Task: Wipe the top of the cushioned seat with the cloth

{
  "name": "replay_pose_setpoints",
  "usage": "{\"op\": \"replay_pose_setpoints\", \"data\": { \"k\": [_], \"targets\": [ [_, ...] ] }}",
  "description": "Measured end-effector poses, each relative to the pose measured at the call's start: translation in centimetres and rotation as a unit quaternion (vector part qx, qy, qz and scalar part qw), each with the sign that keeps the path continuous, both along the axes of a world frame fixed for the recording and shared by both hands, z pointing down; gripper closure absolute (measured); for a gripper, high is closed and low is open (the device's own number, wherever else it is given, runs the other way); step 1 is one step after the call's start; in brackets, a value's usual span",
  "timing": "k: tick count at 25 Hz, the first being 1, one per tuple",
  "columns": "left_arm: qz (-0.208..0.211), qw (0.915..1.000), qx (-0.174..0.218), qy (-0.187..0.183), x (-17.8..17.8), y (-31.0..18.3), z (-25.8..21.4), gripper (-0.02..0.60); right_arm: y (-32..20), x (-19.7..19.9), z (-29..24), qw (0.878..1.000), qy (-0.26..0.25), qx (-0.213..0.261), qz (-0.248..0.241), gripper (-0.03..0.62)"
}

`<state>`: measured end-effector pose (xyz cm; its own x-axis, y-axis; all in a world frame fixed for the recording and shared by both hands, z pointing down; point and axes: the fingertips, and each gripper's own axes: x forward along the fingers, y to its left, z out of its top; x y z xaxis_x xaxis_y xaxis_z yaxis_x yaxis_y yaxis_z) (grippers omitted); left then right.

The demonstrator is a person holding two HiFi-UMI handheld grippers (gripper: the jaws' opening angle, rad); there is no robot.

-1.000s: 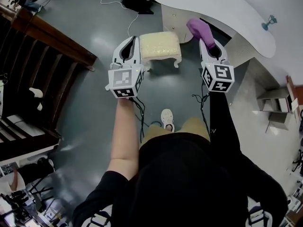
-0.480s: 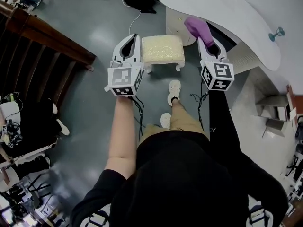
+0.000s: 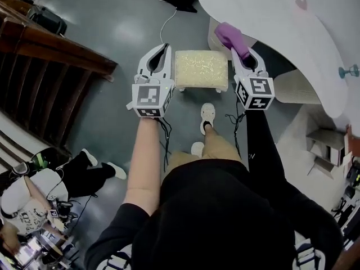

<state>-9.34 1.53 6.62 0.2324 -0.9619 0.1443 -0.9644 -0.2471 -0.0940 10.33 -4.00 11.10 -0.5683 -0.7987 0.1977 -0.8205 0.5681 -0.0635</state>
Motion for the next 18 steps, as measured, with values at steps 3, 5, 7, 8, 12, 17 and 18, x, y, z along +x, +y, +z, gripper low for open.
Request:
{"op": "replay_pose_setpoints", "data": {
  "k": [3,5,7,8,12,17,18],
  "targets": [
    [-0.009,0.9996,-0.024,0.008,-1.3,-3.5,3.0,0.574,-3.6,-2.9,3.5,0.999,0.008,-0.03,-0.032,0.507],
    [-0.012,0.9992,-0.036,0.008,-2.1,-6.0,4.8,0.574,-6.0,-4.8,5.2,0.998,0.01,-0.042,-0.052,0.507],
    [-0.017,0.9985,-0.052,0.007,-2.5,-7.6,6.7,0.574,-7.4,-6.3,6.9,0.996,0.009,-0.056,-0.072,0.507],
    [-0.02,0.9979,-0.061,0.008,-2.6,-8.1,7.6,0.574,-7.8,-6.8,7.9,0.995,0.007,-0.064,-0.083,0.507],
    [-0.034,0.9965,-0.075,0.01,-3.3,-10.9,10.3,0.574,-10.0,-8.6,11.0,0.99,0.006,-0.085,-0.109,0.507],
    [-0.041,0.994,-0.101,0.009,-3.8,-12.5,13.6,0.574,-10.7,-9.9,15.3,0.984,0.003,-0.13,-0.121,0.507],
    [-0.041,0.9936,-0.105,0.01,-4.0,-12.9,14.3,0.574,-11.0,-10.2,16.2,0.983,0.002,-0.138,-0.124,0.507]
  ]
}}
